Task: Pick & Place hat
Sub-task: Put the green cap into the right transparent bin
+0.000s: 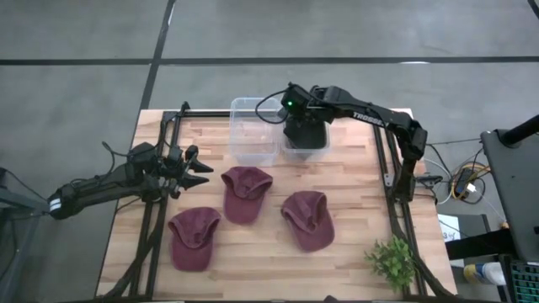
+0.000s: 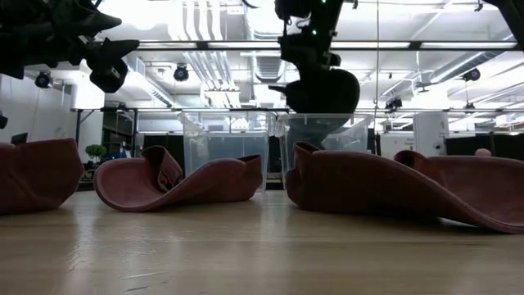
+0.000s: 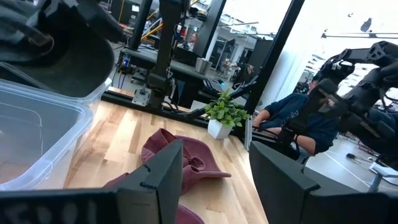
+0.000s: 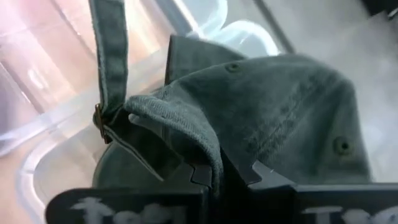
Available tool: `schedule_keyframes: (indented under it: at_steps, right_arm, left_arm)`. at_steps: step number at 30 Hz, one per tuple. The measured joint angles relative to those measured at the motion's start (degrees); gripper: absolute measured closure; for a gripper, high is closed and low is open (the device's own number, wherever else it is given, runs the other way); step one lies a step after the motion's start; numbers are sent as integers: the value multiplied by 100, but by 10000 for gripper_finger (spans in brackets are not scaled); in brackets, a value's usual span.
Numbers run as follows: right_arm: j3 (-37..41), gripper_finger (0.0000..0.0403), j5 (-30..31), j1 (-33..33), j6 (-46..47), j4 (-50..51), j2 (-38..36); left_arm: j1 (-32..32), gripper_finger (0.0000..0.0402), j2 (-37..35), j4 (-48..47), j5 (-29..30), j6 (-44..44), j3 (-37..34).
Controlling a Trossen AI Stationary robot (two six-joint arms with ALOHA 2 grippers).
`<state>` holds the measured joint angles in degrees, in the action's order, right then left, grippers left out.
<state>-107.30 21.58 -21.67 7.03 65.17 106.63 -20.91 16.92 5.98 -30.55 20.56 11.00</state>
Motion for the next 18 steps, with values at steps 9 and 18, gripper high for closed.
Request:
schedule_keyframes:
  at_steps: [9,18]
  right_arm:
    - [391,394,-518,-206,-93,-110,-2]
    - [772,365,-823,-295,-53,-129,-3]
  left_arm:
    - [1,223,-1,0,-2,29,0]
    - [0,223,1,1,0,35,0]
